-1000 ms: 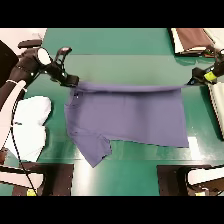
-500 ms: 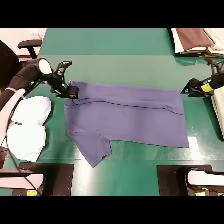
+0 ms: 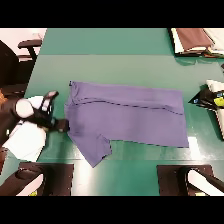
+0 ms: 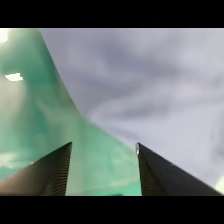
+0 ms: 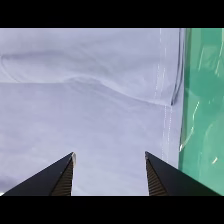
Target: Fold the shirts.
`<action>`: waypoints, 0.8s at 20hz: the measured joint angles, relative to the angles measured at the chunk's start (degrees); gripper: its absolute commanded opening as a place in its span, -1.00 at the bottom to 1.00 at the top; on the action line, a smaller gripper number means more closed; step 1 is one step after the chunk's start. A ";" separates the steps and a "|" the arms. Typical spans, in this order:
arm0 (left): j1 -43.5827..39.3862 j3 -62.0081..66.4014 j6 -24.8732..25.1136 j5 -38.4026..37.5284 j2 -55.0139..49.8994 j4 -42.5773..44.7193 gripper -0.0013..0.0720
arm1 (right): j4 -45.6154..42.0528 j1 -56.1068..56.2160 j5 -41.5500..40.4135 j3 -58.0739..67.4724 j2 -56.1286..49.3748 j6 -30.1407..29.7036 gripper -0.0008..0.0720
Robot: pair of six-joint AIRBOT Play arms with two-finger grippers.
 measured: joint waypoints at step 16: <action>-4.22 -18.75 2.91 19.15 6.86 -24.20 -0.90 | -0.02 1.01 -2.21 -3.02 2.99 -1.51 0.41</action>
